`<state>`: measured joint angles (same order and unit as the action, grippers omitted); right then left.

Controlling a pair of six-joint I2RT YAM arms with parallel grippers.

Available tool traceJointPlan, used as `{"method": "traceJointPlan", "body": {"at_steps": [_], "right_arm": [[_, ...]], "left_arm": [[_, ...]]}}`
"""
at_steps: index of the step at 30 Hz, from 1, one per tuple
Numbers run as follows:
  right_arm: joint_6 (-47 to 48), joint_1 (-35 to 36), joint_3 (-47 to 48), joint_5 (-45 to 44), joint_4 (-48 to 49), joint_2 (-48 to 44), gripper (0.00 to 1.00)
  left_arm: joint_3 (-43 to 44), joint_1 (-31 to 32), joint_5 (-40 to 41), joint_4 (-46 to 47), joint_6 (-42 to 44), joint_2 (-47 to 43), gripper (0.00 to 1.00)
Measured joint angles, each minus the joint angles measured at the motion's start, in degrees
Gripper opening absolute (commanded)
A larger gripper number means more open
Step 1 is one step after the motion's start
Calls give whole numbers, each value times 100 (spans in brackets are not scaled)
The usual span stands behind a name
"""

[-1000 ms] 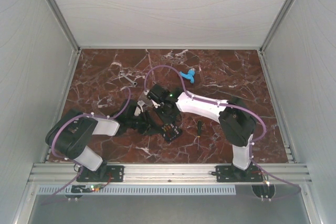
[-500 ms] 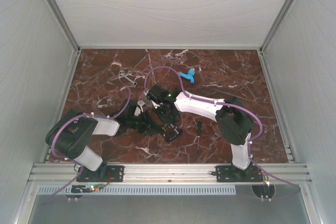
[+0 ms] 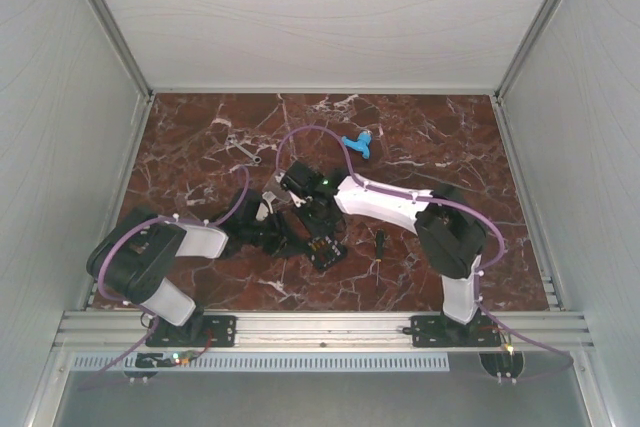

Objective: Snap on the fuse box
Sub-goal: Install the fuse at the fuse box base.

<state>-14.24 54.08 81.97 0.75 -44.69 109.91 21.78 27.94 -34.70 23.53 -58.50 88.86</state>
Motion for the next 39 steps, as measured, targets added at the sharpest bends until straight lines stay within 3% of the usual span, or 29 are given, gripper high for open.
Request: {"method": "traceJointPlan", "body": {"at_steps": [13, 26, 39], "right_arm": [[-24, -59, -81, -109, 33, -264, 0], [-24, -79, -111, -52, 37, -11, 0], [4, -92, 468, 59, -531, 544, 0]], "left_arm": [[0, 0, 0, 0, 2, 0, 24], [2, 0, -2, 2, 0, 4, 24], [20, -2, -31, 9, 2, 39, 24]]}}
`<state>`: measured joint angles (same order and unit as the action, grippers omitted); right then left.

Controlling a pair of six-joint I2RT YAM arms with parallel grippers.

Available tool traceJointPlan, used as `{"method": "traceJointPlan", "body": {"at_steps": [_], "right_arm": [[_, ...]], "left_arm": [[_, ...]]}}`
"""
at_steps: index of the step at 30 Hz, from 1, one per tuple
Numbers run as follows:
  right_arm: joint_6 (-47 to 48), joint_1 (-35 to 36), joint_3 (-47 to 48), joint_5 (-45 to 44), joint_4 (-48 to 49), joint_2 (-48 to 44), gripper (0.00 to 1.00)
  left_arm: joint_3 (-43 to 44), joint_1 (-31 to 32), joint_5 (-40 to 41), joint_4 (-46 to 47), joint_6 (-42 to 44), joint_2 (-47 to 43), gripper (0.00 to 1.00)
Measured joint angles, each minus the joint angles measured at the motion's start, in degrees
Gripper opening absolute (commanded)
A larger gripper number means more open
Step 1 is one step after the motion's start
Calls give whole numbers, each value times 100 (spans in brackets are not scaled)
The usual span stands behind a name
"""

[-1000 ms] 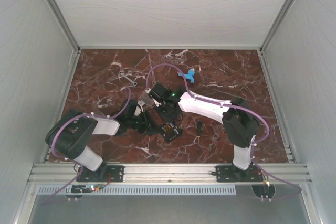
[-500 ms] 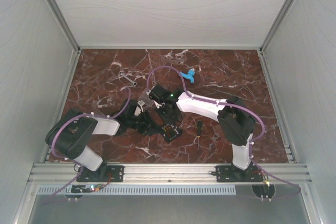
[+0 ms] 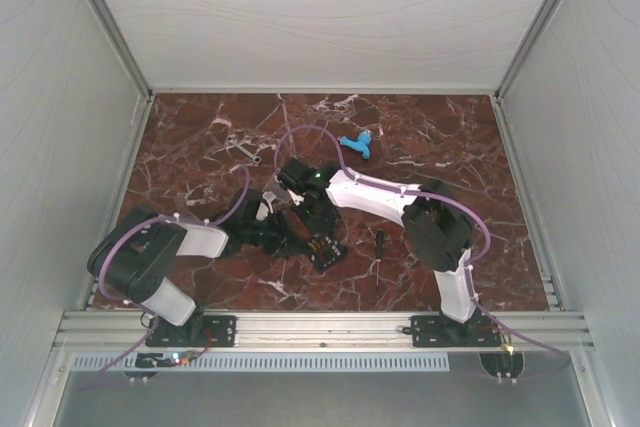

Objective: Snap on the fuse box
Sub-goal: Install the fuse at the fuse box base.

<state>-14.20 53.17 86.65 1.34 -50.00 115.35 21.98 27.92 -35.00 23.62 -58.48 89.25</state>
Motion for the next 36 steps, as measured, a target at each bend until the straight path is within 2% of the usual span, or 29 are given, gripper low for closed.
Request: {"method": "traceJointPlan", "body": {"at_steps": [16, 26, 36], "right_arm": [[7, 50, 468, -157, -507, 435, 0], [17, 177, -330, -358, 323, -367, 1], [-76, 197, -533, -455, 463, -542, 1]], "left_arm": [[0, 0, -2, 7, -2, 4, 24], [0, 0, -2, 9, -4, 4, 24], [-2, 2, 7, 35, -7, 4, 24]]}}
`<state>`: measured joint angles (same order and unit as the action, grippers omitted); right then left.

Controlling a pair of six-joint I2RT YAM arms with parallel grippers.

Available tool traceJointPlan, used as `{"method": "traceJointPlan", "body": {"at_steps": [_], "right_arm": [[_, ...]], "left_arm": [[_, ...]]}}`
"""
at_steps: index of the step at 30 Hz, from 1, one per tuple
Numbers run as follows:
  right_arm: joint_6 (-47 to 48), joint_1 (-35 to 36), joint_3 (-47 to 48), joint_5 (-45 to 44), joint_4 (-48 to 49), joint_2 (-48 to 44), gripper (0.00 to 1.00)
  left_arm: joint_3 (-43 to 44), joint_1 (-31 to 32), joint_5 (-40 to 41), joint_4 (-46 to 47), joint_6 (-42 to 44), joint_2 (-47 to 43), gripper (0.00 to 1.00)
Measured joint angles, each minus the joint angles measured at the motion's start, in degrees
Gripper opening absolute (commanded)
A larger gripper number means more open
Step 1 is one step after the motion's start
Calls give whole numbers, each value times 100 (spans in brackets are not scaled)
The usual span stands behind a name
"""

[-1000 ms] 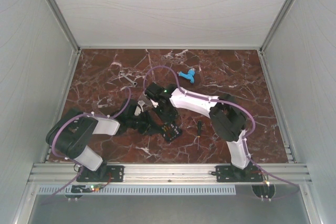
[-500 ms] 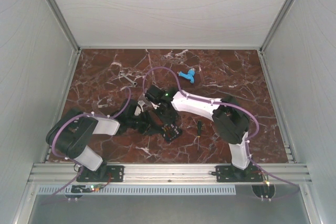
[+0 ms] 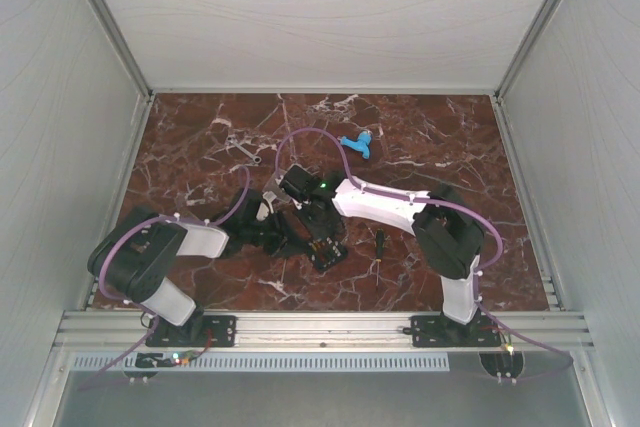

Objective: Snap on the fuse box
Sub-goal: Install the fuse at the fuse box base.

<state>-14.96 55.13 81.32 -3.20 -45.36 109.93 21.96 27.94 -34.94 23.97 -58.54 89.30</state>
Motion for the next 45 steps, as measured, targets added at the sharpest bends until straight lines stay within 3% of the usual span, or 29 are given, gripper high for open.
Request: {"method": "traceJointPlan", "body": {"at_steps": [17, 26, 45], "right_arm": [[-140, -2, -105, 68, -66, -122, 10], [-205, -42, -221, 111, -52, -184, 0], [-136, -55, -31, 260, -192, 85, 0]], "left_arm": [[0, 24, 22, 13, -4, 0, 24], [0, 24, 24, 13, -7, 0, 24], [0, 24, 20, 20, -7, 7, 24]]}}
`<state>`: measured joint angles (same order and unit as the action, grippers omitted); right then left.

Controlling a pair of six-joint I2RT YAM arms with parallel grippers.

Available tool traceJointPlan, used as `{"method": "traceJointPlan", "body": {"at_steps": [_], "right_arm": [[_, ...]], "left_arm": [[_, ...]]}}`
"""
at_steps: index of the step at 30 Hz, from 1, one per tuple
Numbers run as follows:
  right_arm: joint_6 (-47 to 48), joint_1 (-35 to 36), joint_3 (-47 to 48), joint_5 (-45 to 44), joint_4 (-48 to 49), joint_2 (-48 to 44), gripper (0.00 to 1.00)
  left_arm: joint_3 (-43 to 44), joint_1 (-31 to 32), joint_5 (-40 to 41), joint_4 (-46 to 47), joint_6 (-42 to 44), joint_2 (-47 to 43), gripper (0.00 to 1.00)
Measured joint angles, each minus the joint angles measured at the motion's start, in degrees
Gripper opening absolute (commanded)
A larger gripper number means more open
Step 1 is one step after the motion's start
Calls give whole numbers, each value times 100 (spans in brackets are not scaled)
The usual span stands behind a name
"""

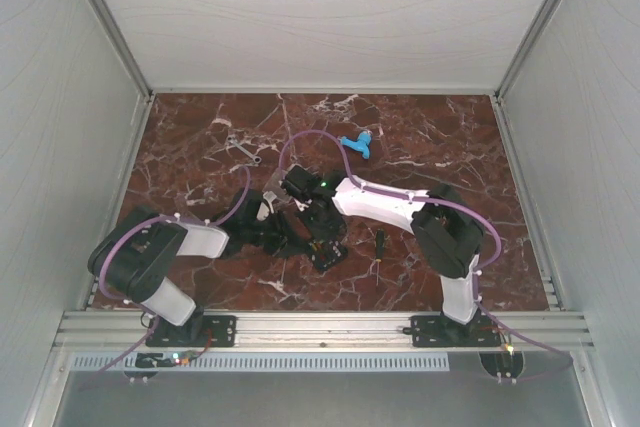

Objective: Snap on the fuse box
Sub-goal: Install the fuse at the fuse box base.

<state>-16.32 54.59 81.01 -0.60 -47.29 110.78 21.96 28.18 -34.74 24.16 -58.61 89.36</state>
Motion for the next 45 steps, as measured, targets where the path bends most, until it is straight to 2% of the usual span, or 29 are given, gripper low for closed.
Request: {"method": "traceJointPlan", "body": {"at_steps": [7, 11, 18, 23, 27, 31, 38, 45], "right_arm": [[9, 0, 120, -2, -173, 184, 0], [46, 2, -37, -7, 17, -87, 0], [170, 22, -221, 0, 267, -581, 11], [280, -2, -216, -107, 457, -1106, 20], [435, -72, -212, -210, 610, -1091, 27], [621, -153, -214, -267, 804, -981, 39], [997, -317, -214, -284, 1307, -518, 46], [1300, -459, -98, -188, 1639, 96, 47]], "left_arm": [[0, 0, -2, 11, 2, 4, 24], [0, 0, 2, 9, 2, 4, 25], [0, 0, 122, -138, 11, -227, 31], [42, 0, 323, -442, 138, -739, 40], [118, -55, 546, -787, 280, -1128, 47], [125, -345, 660, -1008, 417, -1412, 57], [118, -1012, 754, -1276, 629, -1663, 72], [105, -1193, 750, -1375, 745, -1674, 83]]}}
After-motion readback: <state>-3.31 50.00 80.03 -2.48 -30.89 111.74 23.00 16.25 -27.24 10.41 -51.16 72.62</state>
